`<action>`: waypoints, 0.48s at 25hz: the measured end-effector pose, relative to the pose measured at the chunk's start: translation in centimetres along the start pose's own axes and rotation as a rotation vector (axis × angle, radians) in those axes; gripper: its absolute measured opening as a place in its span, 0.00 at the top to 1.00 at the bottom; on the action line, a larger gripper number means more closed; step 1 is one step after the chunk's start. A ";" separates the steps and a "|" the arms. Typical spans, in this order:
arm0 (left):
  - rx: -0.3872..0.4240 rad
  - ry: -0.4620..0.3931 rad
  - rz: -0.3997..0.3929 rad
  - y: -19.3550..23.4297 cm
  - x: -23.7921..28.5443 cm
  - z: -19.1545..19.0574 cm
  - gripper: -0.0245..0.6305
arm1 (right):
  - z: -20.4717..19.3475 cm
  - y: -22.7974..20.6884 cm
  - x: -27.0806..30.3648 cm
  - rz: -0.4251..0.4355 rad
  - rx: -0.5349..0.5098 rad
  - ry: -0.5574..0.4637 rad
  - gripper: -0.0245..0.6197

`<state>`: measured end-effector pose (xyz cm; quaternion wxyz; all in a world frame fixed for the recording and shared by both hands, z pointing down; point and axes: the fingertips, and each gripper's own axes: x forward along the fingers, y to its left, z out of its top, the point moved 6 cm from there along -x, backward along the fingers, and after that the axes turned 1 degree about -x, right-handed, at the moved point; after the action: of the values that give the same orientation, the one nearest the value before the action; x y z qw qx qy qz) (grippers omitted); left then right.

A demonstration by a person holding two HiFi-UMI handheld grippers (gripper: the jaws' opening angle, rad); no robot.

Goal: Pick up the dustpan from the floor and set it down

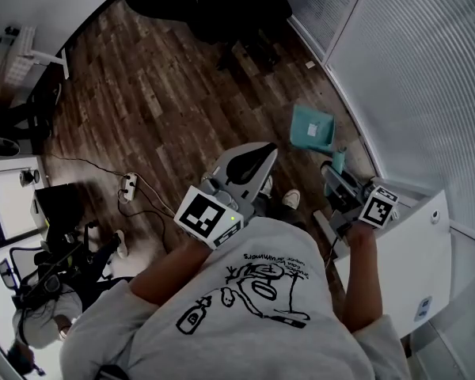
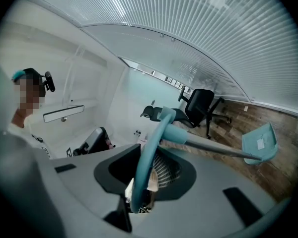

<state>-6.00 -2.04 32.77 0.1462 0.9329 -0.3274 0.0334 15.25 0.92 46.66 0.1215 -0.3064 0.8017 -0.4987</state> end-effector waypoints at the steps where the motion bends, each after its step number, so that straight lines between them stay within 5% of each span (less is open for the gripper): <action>1: 0.000 0.002 0.001 0.0 -0.1 0.0 0.96 | -0.2 -0.4 0.1 -0.001 0.004 0.003 0.85; 12: -0.009 0.017 0.006 0.7 0.3 -0.7 0.96 | -1.9 -5.5 1.8 0.005 0.059 0.028 0.85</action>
<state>-6.15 -2.57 33.68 0.1531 0.9308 -0.3293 0.0404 14.90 -0.54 52.63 0.1206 -0.2937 0.7891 -0.5259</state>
